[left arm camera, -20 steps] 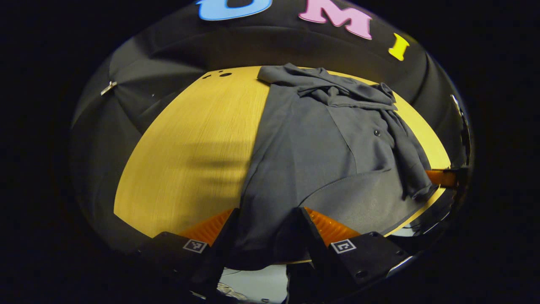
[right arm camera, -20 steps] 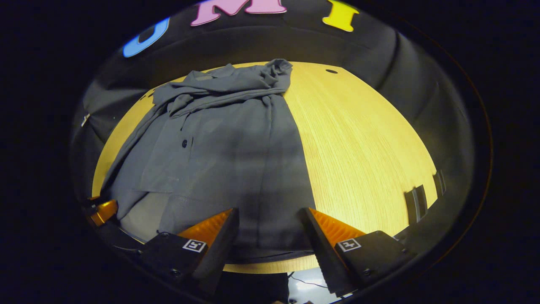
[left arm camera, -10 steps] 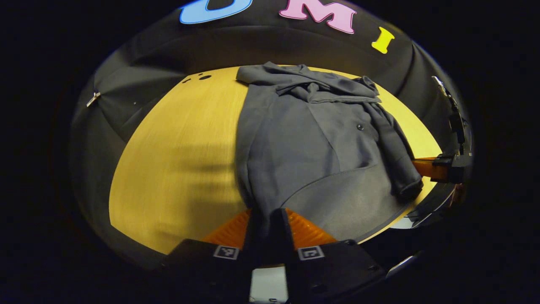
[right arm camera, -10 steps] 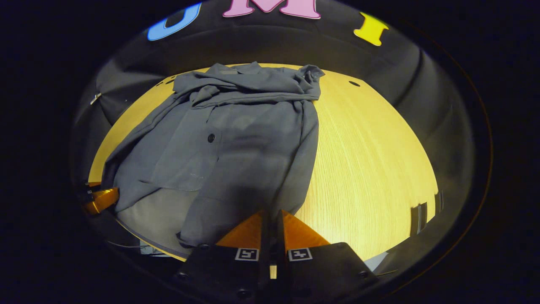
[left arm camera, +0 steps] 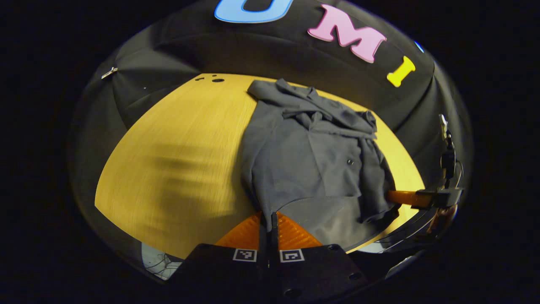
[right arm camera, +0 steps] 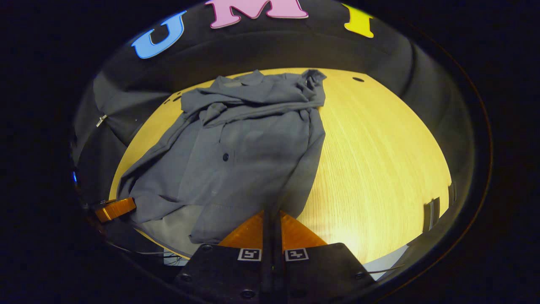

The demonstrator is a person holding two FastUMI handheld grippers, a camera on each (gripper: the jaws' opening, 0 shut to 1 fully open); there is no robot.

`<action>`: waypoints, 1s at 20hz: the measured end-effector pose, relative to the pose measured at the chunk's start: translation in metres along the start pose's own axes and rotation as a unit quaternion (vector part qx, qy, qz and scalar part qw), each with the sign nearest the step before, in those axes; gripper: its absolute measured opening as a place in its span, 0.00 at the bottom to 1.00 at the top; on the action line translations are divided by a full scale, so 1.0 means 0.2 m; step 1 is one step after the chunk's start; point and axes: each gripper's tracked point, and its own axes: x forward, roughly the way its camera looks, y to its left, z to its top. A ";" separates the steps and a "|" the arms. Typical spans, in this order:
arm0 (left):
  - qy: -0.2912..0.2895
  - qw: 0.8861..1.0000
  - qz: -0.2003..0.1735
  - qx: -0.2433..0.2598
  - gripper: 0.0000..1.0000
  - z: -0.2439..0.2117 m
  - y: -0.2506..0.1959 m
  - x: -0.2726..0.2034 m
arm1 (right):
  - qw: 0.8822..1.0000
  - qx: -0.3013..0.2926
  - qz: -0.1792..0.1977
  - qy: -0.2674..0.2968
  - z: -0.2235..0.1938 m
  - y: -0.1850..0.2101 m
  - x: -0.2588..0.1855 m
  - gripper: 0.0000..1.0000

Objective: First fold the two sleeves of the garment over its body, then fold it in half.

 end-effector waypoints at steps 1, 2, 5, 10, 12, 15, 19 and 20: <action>-0.012 1.000 -0.006 -0.002 0.06 0.05 -0.02 -0.04 | 1.000 -0.004 0.003 -0.012 0.04 0.01 -0.02 0.05; -0.019 1.000 -0.011 -0.001 0.06 0.09 -0.03 -0.06 | 1.000 -0.008 0.006 -0.020 0.07 0.03 -0.04 0.05; -0.040 0.999 -0.021 -0.001 0.02 0.20 -0.07 -0.10 | 0.999 -0.012 0.017 -0.047 0.20 0.07 -0.06 0.05; -0.064 0.997 -0.035 0.007 0.06 0.39 -0.14 -0.07 | 0.996 -0.014 0.019 -0.082 0.44 0.06 -0.03 0.05; -0.056 0.998 -0.033 0.009 0.06 0.40 -0.15 -0.04 | 0.998 -0.008 0.012 -0.067 0.42 0.02 -0.01 0.05; -0.054 0.998 -0.031 0.017 0.06 0.38 -0.15 -0.04 | 1.000 0.008 -0.015 -0.023 0.24 -0.10 0.00 0.08; -0.032 0.999 -0.020 0.017 0.06 0.31 -0.11 -0.02 | 0.996 0.061 0.058 0.003 0.11 0.08 -0.09 0.75; -0.027 0.999 -0.019 0.015 0.05 0.30 -0.10 -0.02 | 0.996 0.044 0.071 -0.003 0.10 0.11 -0.12 0.95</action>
